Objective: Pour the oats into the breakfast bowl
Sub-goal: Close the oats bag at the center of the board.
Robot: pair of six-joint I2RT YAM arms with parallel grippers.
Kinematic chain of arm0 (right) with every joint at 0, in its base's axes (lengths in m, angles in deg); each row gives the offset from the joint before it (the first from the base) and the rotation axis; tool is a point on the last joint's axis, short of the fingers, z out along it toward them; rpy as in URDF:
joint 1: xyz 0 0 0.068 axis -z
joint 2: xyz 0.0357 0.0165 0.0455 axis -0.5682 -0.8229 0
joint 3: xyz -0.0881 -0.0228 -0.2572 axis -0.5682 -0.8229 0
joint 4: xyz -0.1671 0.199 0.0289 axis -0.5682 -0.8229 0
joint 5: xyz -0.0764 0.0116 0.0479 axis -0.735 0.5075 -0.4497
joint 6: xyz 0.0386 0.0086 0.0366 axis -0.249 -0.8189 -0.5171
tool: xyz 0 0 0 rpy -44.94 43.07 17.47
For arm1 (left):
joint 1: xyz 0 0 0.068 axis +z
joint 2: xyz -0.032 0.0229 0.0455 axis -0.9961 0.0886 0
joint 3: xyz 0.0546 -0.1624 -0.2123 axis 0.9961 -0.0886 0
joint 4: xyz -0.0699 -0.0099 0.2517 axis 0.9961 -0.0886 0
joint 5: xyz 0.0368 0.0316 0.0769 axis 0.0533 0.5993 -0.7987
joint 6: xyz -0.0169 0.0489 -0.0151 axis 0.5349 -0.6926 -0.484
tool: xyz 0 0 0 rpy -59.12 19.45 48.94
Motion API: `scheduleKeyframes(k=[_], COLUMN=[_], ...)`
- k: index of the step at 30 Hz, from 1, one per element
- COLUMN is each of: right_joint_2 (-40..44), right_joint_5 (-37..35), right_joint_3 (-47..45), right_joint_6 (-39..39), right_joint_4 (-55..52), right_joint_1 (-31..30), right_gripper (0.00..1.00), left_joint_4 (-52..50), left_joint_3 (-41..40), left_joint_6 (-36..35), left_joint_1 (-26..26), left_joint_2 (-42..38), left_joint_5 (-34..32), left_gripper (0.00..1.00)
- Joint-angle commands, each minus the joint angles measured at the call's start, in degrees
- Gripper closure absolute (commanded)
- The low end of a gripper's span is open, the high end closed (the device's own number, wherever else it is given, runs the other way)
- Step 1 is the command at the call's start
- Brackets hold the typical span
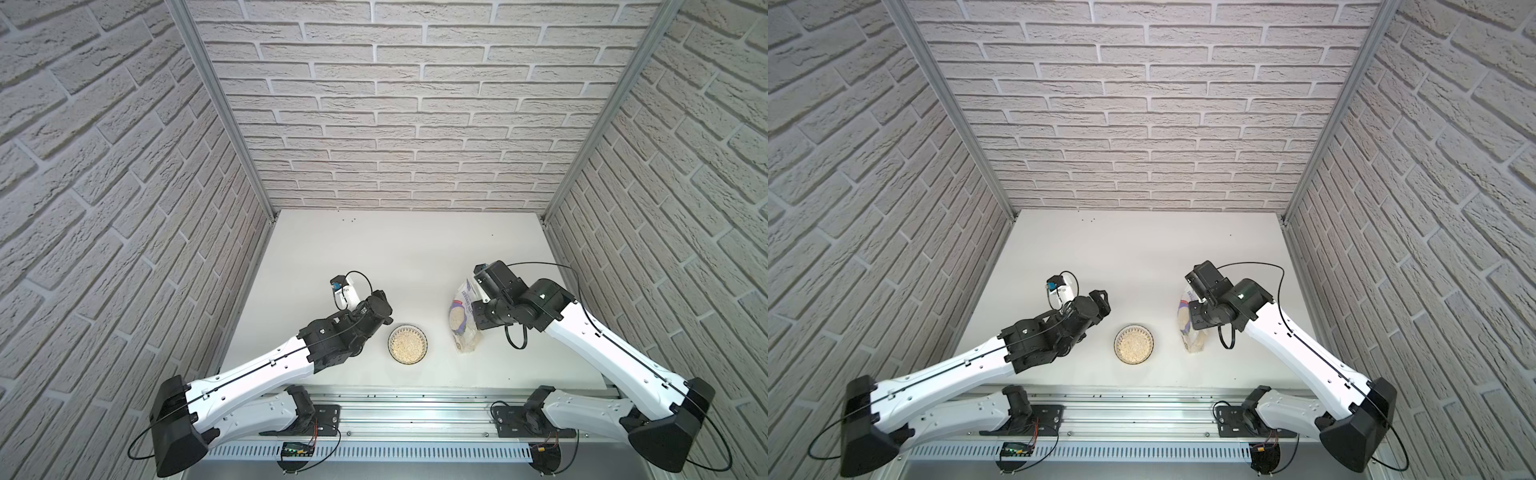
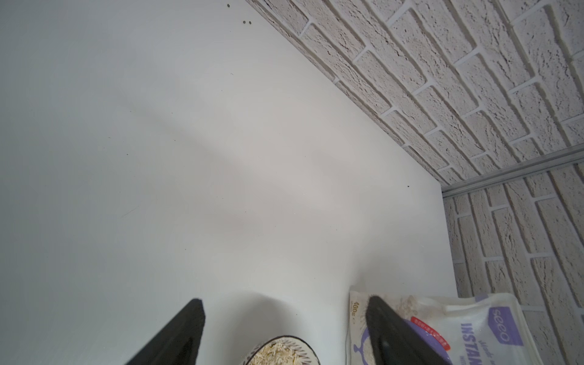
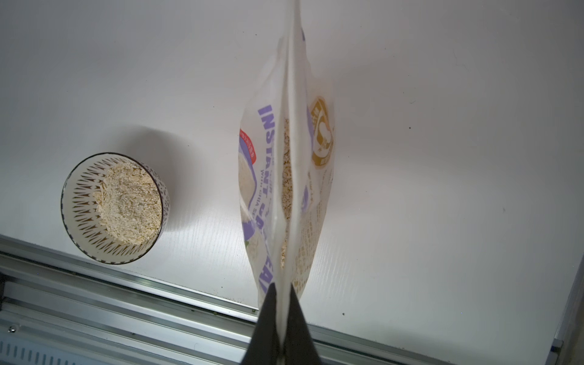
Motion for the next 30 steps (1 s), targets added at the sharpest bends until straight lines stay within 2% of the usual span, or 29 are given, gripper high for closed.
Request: scheduleKeyframes(k=[1,4,5,6,7,13,14,16,17,19,23,25,30], right_joint_2=[-0.84,-4.21,-5.19,-6.02,-6.88,-4.88,-5.06,-6.28,-6.95,-8.35,-11.42,-12.58,-9.44], right_joint_5=[-2.43,-2.74,-2.57,-2.29,-2.64,-4.32,-3.7,-3.57,-3.72,-3.5,-3.66,-3.29,-2.92], right_joint_3=[1.08,2.69,3.14,3.77,4.8,4.67,4.9,5.25,5.12,4.94,6.18,7.22,4.32], right_joint_6=[-1.01,-0.37,0.01,0.32,0.43,0.09,0.03,-0.47,-0.5,-0.41,-0.08,0.26,-0.38], right_joint_4=[2.94,4.11,5.01,5.65,5.53,9.76,9.68,8.97,9.28,10.55,12.62,12.96,18.0], right_joint_1=[-0.29,-0.2,-0.16,-0.07,0.05,0.46,0.84,1.28,1.44,1.8,2.72,3.29,3.79], right_gripper=[0.66,0.67,0.74,0.91,0.96,0.97,0.92,0.56,0.47,0.46,0.61,0.94,0.96], left_joint_4=[0.61,0.51,0.46,0.37,0.33,0.14,0.29,1.07,1.53,2.01,2.17,2.48,3.96], left_joint_3=[-0.89,-0.92,-0.97,-1.01,-1.0,-1.04,-1.13,-1.45,-1.5,-1.38,-1.07,-1.11,-1.41], left_joint_6=[-0.35,-0.45,-0.4,-0.44,-0.49,-0.7,-0.69,-0.84,-1.08,-1.62,-2.74,-3.36,-5.26], left_joint_1=[-0.16,-0.2,-0.2,-0.16,-0.2,-0.18,-0.21,-0.22,-0.24,-0.2,-0.28,-0.23,-0.28], left_joint_2=[-0.87,-1.0,-1.04,-1.16,-1.26,-1.65,-1.66,-1.66,-1.58,-1.34,-1.31,-1.59,-1.67], left_joint_5=[-0.47,-0.51,-0.53,-0.59,-0.6,-0.79,-0.73,-0.58,-0.33,0.13,0.82,1.21,2.36], left_gripper=[0.17,0.16,0.16,0.16,0.16,0.16,0.16,0.16,0.17,0.16,0.16,0.16,0.16])
